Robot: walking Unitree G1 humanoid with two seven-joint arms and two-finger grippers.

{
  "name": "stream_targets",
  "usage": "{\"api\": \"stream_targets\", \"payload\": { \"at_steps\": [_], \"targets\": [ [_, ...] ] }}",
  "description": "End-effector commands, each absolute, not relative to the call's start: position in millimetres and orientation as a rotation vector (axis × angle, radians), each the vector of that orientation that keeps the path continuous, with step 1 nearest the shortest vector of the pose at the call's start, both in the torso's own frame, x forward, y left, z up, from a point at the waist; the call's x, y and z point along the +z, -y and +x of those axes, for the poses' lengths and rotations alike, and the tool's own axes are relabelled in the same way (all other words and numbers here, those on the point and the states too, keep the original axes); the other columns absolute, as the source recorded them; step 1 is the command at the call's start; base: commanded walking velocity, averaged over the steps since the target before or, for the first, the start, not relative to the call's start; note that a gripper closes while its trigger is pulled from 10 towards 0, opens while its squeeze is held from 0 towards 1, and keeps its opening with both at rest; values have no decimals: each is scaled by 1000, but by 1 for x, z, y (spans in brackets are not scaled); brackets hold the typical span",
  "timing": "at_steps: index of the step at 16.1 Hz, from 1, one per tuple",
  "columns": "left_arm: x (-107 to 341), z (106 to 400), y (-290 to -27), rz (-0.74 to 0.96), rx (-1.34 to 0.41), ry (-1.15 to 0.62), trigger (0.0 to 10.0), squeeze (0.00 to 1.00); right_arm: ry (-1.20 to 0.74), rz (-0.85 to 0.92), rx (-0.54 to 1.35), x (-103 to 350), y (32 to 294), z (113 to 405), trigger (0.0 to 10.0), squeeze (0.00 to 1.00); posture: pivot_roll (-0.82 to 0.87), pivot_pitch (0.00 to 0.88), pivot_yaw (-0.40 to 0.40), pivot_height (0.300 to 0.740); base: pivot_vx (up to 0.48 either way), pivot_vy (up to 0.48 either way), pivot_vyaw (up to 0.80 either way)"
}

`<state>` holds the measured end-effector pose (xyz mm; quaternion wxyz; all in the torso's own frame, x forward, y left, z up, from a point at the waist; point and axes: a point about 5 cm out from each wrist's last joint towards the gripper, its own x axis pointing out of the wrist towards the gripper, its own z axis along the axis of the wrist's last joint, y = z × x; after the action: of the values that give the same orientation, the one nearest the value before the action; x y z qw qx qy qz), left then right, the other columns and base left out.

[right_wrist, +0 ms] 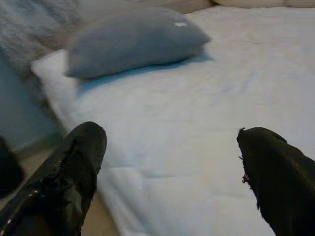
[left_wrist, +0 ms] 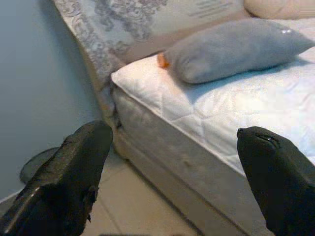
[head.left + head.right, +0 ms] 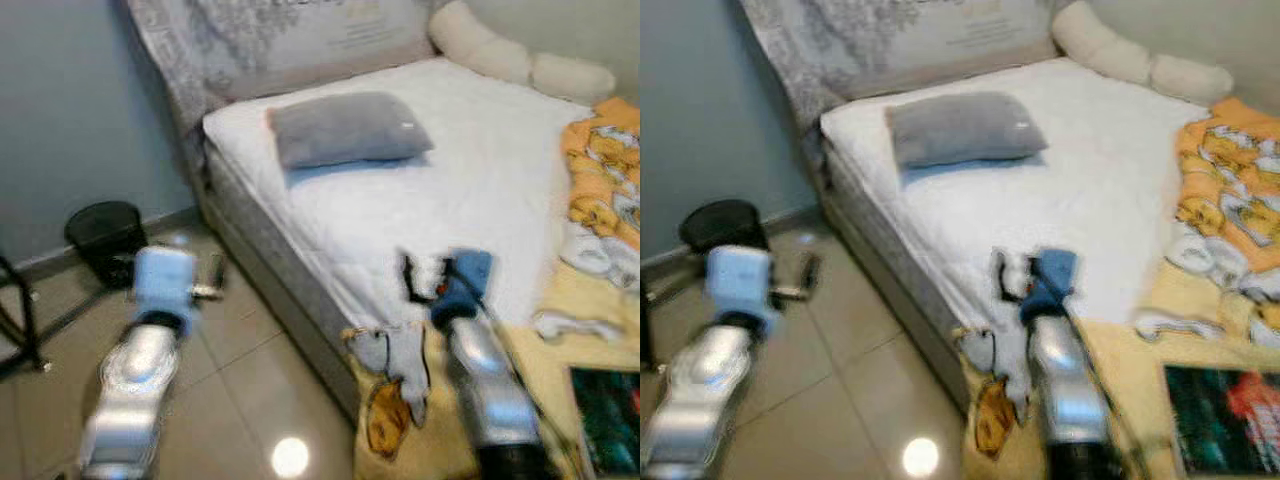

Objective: Clean up the room

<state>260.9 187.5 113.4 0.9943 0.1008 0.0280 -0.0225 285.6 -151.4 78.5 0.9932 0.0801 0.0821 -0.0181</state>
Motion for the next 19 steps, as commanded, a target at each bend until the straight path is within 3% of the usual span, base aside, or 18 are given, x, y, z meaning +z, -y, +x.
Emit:
{"api": "stream_targets", "payload": {
  "at_steps": [1, 5, 19],
  "targets": [
    [118, 262, -196, 225, -18, -42, 10000, 114, -131, 178, -6, 87, 142, 290, 10000, 1000, 82, 0, -2, 740, 379, 0, 0],
    [120, 263, -199, 230, -12, -39, 10000, 114, -122, 182, 2, 88, 137, 292, 10000, 1000, 90, 4, 8, 740, 378, 0, 600],
    [126, 264, -210, 218, 23, -36, 10000, 118, -127, 198, 13, 89, 135, 300, 10000, 1000, 110, 29, -5, 740, 392, 0, 0]
  ]
}}
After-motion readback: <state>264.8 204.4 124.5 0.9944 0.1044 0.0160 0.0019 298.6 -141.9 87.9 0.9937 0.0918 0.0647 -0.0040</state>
